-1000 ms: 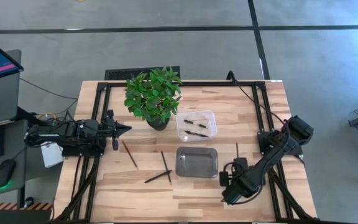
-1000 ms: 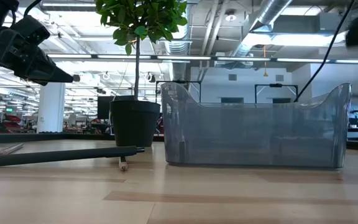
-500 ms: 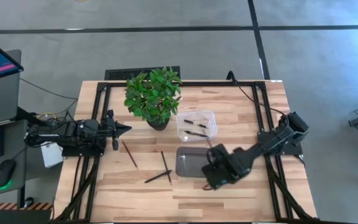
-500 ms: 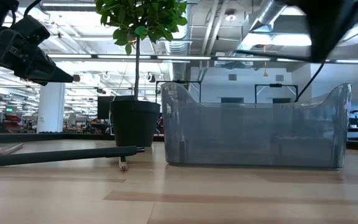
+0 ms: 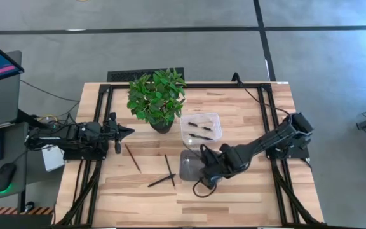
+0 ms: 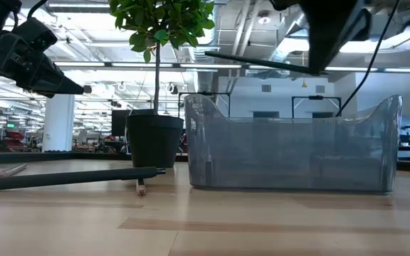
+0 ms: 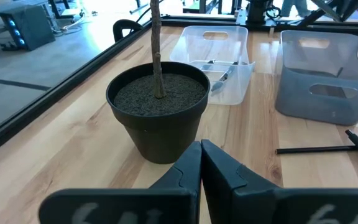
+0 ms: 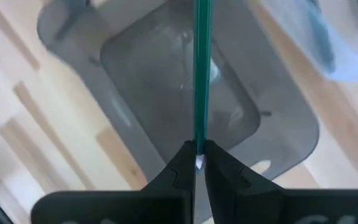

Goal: Sort pens & pencils
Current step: Put the green pencil into the black bin

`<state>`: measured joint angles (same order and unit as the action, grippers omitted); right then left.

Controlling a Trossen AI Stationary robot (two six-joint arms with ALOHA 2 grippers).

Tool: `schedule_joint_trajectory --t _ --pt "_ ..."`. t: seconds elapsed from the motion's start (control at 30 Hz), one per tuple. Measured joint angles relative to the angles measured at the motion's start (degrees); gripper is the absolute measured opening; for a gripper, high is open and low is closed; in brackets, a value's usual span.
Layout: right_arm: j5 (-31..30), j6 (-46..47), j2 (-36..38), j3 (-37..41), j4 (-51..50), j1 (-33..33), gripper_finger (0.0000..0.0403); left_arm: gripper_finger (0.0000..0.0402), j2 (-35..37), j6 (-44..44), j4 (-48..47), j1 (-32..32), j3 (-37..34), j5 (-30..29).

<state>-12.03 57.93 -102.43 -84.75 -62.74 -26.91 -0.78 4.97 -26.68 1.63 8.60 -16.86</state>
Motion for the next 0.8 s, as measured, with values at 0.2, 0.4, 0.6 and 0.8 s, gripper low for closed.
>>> schedule_joint_trajectory --t 0.2,0.4,0.6,0.8 --pt "2.4 0.1 -0.1 3.8 2.5 -2.2 0.0044 0.0000 0.0 0.0 0.0 0.0 0.0 0.0" --pt "3.1 0.1 -0.1 6.7 6.8 -2.7 0.0044 0.0000 0.0 0.0 0.0 0.0 0.0 0.0" --pt "4.9 0.5 -0.1 8.1 7.5 -2.2 0.0044 0.0000 0.0 0.0 0.0 0.0 0.0 0.0" --pt "8.1 0.6 -0.1 10.4 8.8 -1.1 0.0044 0.0000 0.0 0.0 0.0 0.0 0.0 0.0"
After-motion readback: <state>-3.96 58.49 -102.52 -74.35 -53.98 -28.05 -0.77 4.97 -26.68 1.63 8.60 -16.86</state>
